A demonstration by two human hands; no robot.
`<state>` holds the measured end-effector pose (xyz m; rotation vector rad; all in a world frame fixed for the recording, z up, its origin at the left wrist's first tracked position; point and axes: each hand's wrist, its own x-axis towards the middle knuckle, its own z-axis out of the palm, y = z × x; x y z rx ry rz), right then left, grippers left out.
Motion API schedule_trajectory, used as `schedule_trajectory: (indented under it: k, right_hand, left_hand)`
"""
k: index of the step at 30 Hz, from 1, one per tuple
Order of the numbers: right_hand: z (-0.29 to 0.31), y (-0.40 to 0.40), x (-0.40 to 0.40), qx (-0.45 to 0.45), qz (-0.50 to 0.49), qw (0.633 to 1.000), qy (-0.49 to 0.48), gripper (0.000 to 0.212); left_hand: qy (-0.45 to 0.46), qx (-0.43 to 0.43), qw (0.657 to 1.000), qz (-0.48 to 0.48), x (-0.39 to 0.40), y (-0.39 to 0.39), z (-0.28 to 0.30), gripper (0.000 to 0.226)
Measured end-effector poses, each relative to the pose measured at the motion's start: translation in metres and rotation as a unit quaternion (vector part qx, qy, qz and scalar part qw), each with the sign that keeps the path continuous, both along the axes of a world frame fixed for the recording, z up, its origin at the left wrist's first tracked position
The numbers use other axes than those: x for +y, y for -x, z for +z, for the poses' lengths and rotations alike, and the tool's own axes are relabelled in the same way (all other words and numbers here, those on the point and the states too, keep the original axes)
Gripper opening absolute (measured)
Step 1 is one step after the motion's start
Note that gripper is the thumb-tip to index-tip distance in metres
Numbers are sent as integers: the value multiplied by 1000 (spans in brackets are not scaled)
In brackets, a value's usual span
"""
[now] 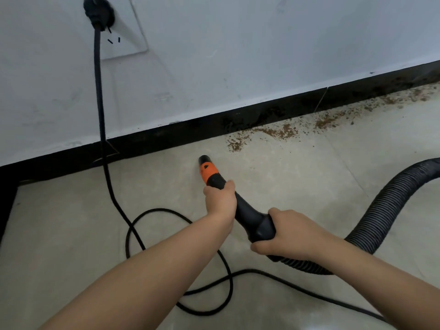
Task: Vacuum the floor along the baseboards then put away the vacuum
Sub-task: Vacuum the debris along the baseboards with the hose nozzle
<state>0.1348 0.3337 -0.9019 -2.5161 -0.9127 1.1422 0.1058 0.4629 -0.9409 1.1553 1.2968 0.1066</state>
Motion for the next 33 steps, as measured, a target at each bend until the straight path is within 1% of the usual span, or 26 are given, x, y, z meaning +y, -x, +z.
schedule_trajectory:
  k: [2,4,7,10,12,15,18,20,23,25,28,31,33]
  right_hand:
    - [-6,-2,9,5,1,1000,-12,41]
    - [-12,1,22,7,-11,999,-37,39]
    - [-19,11,44,10,-44,995,-84,40]
    - [-22,15,62,13,-59,992,-108,41]
    - [-23,10,73,37,-58,990,-121,37]
    - [-23,0,89,107,-45,983,-140,30]
    - [-27,2,102,183,-27,973,-139,25]
    - [-32,7,110,212,-12,968,-133,24]
    - [-37,14,119,212,2,968,-135,26]
    - [-38,15,119,206,8,969,-139,27]
    - [-29,6,101,208,15,968,-137,20]
    - [-9,-23,67,207,34,973,-99,33]
    - [2,-43,39,236,49,968,-69,52]
  left_hand:
    - [-7,13,999,39,8,6,2,50]
    - [-12,21,998,57,22,9,3,52]
    - [-11,19,1000,22,48,5,8,54]
    - [-10,19,1000,1,66,0,15,55]
    - [-24,25,999,26,73,1,16,54]
    - [-32,38,993,109,84,9,14,55]
    - [-33,45,984,170,91,25,13,57]
    - [-42,54,978,195,97,35,10,58]
    - [-38,48,975,212,106,44,7,61]
    - [-24,38,978,206,108,45,7,61]
    - [20,16,980,197,94,42,12,58]
    - [92,-23,975,202,60,37,18,58]
    - [111,-42,970,213,29,37,23,56]
